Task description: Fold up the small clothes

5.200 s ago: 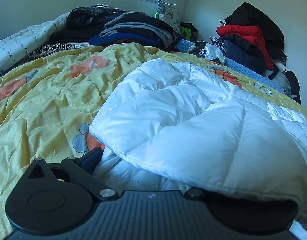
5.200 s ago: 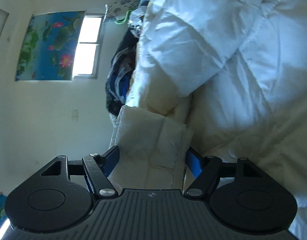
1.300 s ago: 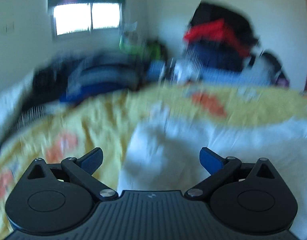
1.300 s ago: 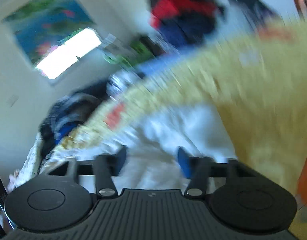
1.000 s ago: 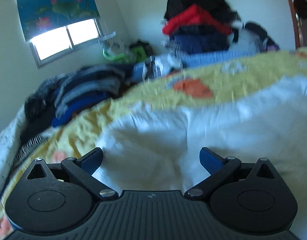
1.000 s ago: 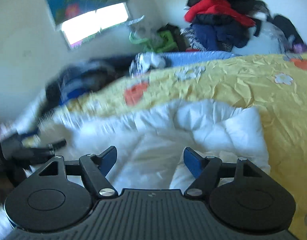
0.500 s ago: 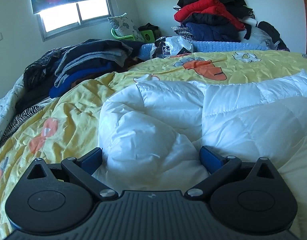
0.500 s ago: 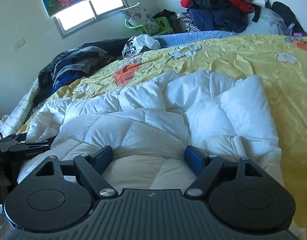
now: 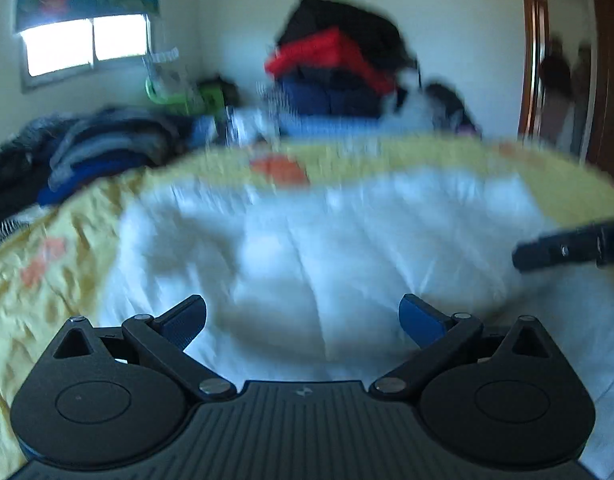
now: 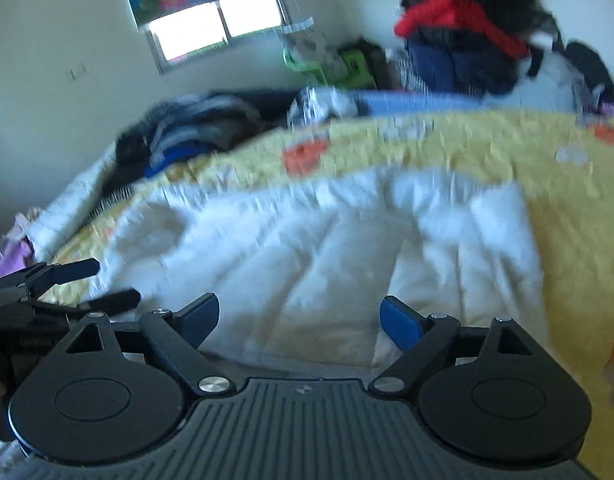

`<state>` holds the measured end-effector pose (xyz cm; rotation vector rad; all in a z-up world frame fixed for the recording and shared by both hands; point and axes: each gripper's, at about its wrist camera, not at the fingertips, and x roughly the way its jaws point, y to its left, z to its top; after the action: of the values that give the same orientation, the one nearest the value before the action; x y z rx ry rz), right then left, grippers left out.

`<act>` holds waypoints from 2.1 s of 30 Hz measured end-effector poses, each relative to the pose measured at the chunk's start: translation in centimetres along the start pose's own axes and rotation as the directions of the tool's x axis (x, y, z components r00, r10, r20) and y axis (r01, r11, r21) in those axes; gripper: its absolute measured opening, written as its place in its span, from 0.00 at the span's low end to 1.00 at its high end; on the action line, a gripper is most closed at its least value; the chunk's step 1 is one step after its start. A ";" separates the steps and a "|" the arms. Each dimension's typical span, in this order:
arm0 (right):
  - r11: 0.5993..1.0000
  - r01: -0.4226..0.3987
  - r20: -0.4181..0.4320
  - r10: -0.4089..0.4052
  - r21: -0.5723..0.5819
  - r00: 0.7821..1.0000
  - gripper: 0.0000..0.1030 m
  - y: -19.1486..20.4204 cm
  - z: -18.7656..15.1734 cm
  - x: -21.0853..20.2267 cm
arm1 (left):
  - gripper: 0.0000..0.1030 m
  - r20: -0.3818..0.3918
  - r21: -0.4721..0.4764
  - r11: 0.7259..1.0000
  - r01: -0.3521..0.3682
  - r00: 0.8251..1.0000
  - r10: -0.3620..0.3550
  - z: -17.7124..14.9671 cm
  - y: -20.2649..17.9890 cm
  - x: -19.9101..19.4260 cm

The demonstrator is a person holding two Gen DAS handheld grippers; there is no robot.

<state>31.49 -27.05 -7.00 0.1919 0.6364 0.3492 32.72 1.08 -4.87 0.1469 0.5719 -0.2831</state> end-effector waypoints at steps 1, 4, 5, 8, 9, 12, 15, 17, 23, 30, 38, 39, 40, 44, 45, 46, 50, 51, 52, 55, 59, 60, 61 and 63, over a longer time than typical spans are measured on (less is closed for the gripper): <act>1.000 0.007 -0.033 -0.006 0.016 0.999 0.86 -0.4 -0.4 1.0 | 1.00 -0.035 0.007 1.000 -0.008 0.999 0.009 -0.4 -0.1 0.9; 0.999 -0.009 -0.058 0.011 0.046 0.998 0.86 -1.2 -1.7 2.4 | 1.00 -0.074 -0.050 0.999 0.003 0.997 -0.007 -1.3 0.8 2.4; 0.999 -0.007 -0.057 0.009 0.041 0.998 0.86 -1.2 -1.9 2.6 | 1.00 -0.080 -0.050 0.999 0.002 0.997 -0.006 -1.3 0.9 2.5; 0.996 -0.007 -0.034 0.010 0.093 0.999 0.84 -0.7 -1.8 1.1 | 1.00 -0.094 -0.021 0.999 -0.044 0.995 0.042 -0.9 0.3 1.4; 0.991 -0.034 -0.016 0.036 0.128 0.999 0.84 -0.9 -1.7 0.1 | 1.00 -0.084 -0.011 0.999 -0.053 0.995 0.052 -0.7 0.3 0.5; 0.979 -0.096 0.063 0.086 0.179 0.994 0.88 -1.5 -2.5 -5.0 | 1.00 -0.053 0.027 0.996 -0.080 0.995 0.081 -1.2 0.2 -3.0; 0.981 -0.101 0.063 0.091 0.166 0.994 0.89 -1.6 -4.7 -9.3 | 1.00 -0.031 0.005 0.999 -0.035 0.999 0.035 -2.4 0.6 -6.1; 0.990 -0.047 0.055 0.041 0.130 0.998 0.90 -1.4 -6.0 -10.8 | 1.00 -0.039 -0.006 0.999 -0.045 0.998 0.045 -3.1 0.2 -7.0; 0.999 -0.023 -0.045 0.024 0.027 0.999 0.90 0.4 -8.8 -10.2 | 1.00 -0.171 -0.041 0.999 -0.008 0.985 0.001 -6.9 -1.7 -7.3; 0.997 0.042 -0.086 -0.048 -0.069 0.995 0.98 1.8 -11.5 -8.2 | 1.00 -0.170 -0.061 0.998 -0.028 0.985 0.017 -8.7 -1.8 -7.3; 0.996 0.082 -0.009 -0.082 -0.030 0.997 0.97 2.7 -11.6 -16.5 | 1.00 -0.103 -0.188 0.981 -0.055 0.994 0.036 -9.8 1.0 -15.9; 0.996 0.083 -0.006 -0.084 -0.042 0.996 0.98 3.0 -12.0 -17.2 | 1.00 -0.099 -0.189 0.980 -0.070 0.994 0.052 -10.5 1.2 -16.9; 0.995 0.078 -0.014 -0.079 -0.060 0.997 0.98 3.3 -12.6 -17.8 | 1.00 -0.104 -0.184 0.976 -0.114 0.990 0.096 -11.1 1.4 -17.6; 0.976 0.204 -0.087 -0.210 -0.069 0.974 0.96 2.2 -14.2 -18.1 | 1.00 -0.170 -0.227 0.931 -0.286 0.953 0.251 -13.0 3.9 -18.5; 0.972 0.228 -0.099 -0.232 -0.048 0.968 0.95 1.5 -14.6 -18.2 | 1.00 -0.205 -0.275 0.917 -0.288 0.950 0.237 -13.4 5.1 -18.5; 0.973 0.231 -0.129 -0.230 -0.004 0.965 0.92 0.3 -15.2 -18.4 | 1.00 -0.231 -0.331 0.900 -0.283 0.949 0.213 -13.9 6.2 -18.5; 0.967 0.116 -0.190 -0.073 0.227 0.979 0.81 -3.3 -16.7 -19.8 | 1.00 -0.262 -0.507 0.839 -0.198 0.962 0.069 -15.4 8.8 -18.4; 0.957 0.087 -0.185 -0.035 0.277 0.982 0.82 -3.8 -16.9 -20.1 | 1.00 -0.252 -0.539 0.826 -0.166 0.967 0.030 -15.5 9.0 -18.4; 0.940 0.052 -0.188 0.013 0.336 0.982 0.81 -4.4 -17.0 -20.3 | 1.00 -0.240 -0.569 0.812 -0.127 0.971 -0.016 -15.4 9.4 -18.5; 0.872 -0.077 -0.192 0.191 0.483 0.963 0.67 -5.3 -17.6 -20.6 | 1.00 -0.208 -0.667 0.744 -0.039 0.969 -0.136 -15.3 10.4 -18.6; 0.862 -0.086 -0.240 0.233 0.500 0.942 0.12 -5.2 -19.3 -20.1 | 0.79 -0.196 -0.713 0.701 0.004 0.959 -0.205 -16.0 10.1 -19.1; 0.857 -0.086 -0.237 0.235 0.507 0.943 0.10 -5.5 -19.5 -19.8 | 0.72 -0.217 -0.691 0.723 -0.016 0.958 -0.186 -15.9 9.9 -19.1; 0.852 -0.095 -0.228 0.244 0.516 0.943 0.09 -5.6 -19.7 -19.7 | 0.54 -0.243 -0.669 0.742 -0.043 0.956 -0.163 -15.7 9.7 -19.2; 0.859 -0.090 -0.235 0.237 0.504 0.943 0.07 -5.5 -19.4 -19.7 | 0.28 -0.294 -0.644 0.760 -0.084 0.945 -0.145 -15.5 9.9 -19.1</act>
<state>6.34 -38.17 -13.13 0.6964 1.0002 0.3811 12.41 18.12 -6.66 -0.5107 0.9798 -0.0731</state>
